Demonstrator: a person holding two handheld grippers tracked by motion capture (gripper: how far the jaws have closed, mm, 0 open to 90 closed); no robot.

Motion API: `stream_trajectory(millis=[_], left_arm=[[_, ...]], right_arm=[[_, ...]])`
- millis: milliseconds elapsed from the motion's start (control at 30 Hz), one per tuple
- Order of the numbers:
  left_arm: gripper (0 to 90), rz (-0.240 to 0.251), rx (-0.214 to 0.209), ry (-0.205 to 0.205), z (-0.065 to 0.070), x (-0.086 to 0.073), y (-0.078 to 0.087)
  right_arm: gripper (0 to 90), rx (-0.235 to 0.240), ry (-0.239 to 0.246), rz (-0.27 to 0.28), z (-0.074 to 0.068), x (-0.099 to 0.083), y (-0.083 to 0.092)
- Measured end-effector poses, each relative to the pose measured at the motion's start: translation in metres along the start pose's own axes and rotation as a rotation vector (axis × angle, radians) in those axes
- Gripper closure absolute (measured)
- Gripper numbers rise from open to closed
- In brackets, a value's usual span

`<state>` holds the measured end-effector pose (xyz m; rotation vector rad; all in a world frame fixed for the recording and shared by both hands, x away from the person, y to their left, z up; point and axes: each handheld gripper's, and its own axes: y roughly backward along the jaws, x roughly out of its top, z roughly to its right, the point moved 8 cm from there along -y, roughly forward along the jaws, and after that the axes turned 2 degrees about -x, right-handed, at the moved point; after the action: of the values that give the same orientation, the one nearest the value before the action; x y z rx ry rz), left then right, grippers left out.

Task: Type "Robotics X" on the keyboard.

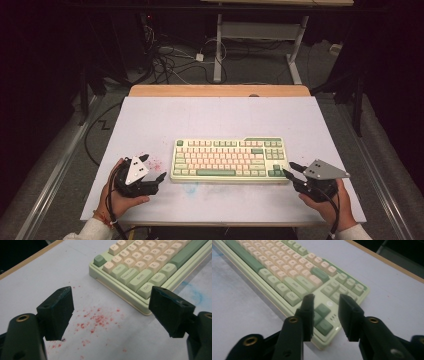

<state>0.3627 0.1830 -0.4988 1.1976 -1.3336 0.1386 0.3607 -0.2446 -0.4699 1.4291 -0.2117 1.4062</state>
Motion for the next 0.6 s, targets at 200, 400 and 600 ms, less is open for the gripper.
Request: stream_trajectory(millis=[200, 400, 600], left_arm=[[24.0, -0.008, -0.017, 0.008, 0.002, 0.004, -0.01], [24.8, 0.026, -0.03, 0.02, 0.002, 0.017, -0.013], [23.3, 0.015, -0.059, 0.01, 0.011, 0.025, -0.018]], right_arm=[[87.2, 0.057, 0.005, -0.026, -0.005, 0.012, -0.028], [90.0, 0.101, 0.032, -0.051, -0.017, 0.026, -0.049], [90.0, 0.128, 0.067, -0.094, -0.031, 0.028, -0.068]])
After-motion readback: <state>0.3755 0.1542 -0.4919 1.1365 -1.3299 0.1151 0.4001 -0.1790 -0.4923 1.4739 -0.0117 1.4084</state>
